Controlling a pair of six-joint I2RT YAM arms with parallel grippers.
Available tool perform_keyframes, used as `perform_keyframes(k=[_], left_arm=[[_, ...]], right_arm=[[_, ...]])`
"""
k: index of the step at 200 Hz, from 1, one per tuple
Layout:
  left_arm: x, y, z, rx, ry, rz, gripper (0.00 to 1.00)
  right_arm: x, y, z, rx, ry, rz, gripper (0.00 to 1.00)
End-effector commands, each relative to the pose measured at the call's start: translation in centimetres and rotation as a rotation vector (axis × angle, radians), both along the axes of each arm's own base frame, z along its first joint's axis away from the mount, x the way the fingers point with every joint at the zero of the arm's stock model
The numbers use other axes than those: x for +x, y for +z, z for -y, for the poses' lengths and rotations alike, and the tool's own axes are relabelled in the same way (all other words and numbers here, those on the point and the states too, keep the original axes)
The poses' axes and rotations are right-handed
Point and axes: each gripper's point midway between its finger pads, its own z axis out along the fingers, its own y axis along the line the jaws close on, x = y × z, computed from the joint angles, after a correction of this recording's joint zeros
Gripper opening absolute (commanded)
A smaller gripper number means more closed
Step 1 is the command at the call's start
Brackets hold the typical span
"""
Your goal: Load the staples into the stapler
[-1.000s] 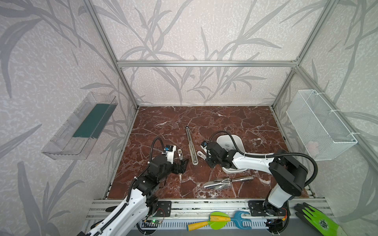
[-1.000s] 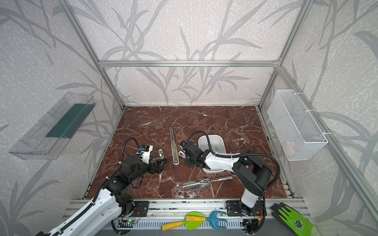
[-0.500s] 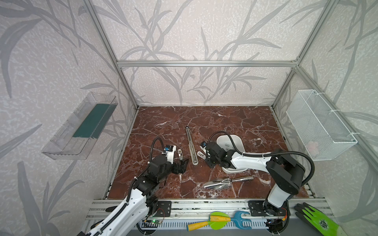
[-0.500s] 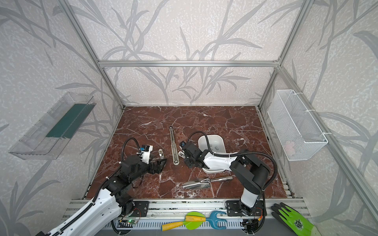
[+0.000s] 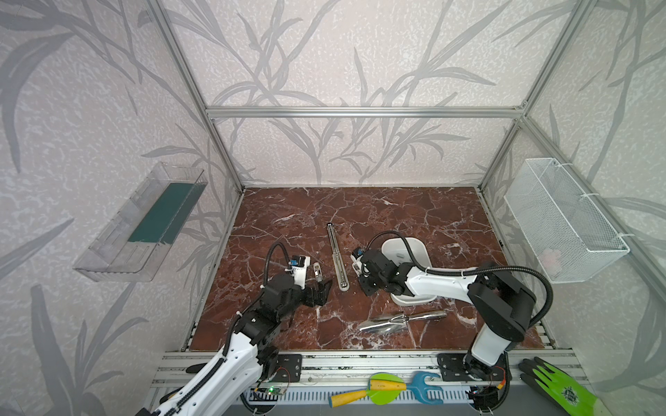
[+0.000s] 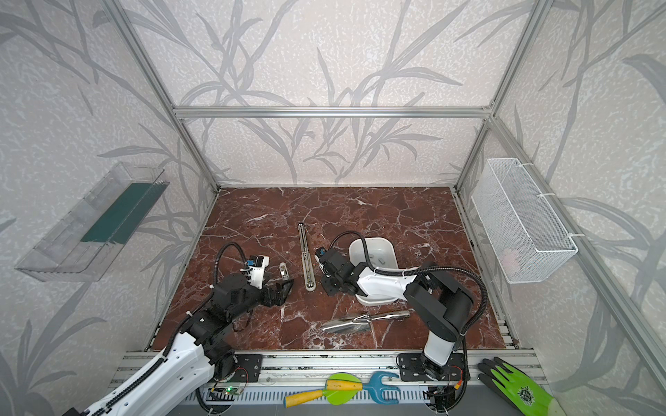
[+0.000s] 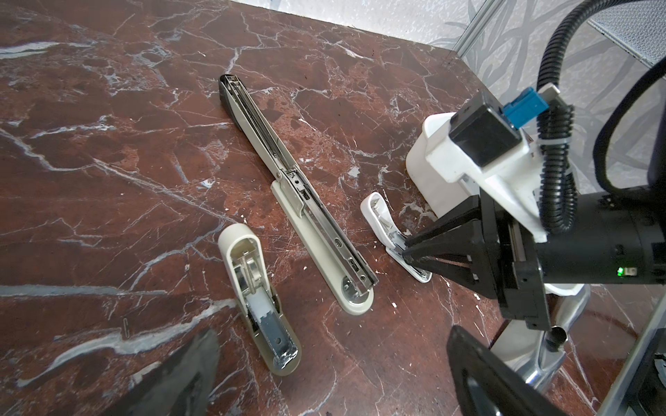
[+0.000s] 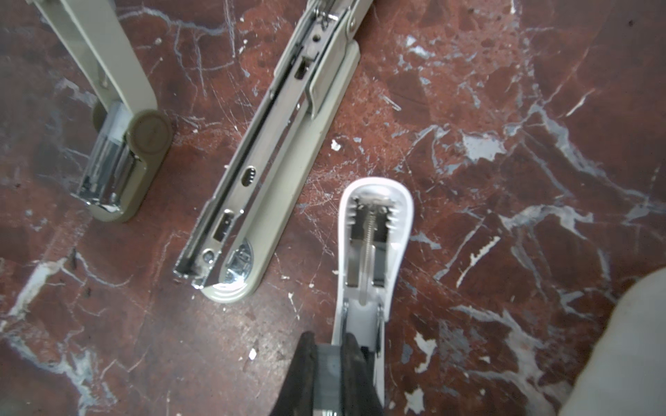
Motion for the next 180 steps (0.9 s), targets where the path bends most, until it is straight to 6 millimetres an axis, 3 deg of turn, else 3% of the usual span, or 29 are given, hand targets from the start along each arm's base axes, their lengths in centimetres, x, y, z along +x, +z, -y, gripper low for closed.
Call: perform_keyframes(k=[1,87,93,180], left_arm=[[0.2,0.1,-0.2,-0.006,0.016,0.014,0.99],[0.1,0.2,-0.2,-0.010,0.014,0.022,0.99],[0.1,0.2,-0.3,-0.009,0.014,0.021,0.99],[0.1,0.2,-0.3,-0.011,0.016,0.021,0.99]], right_arm=[[-0.3,-0.3,-0.8,0.038,-0.051,-0.063,0.02],[-0.2,0.3,0.7,-0.015,-0.141,0.055,0.01],[-0.1,1.4,0.7,0.000,-0.153,0.081,0.01],[-0.2,2.5,1.4,0.031,-0.179,0.137,0.03]])
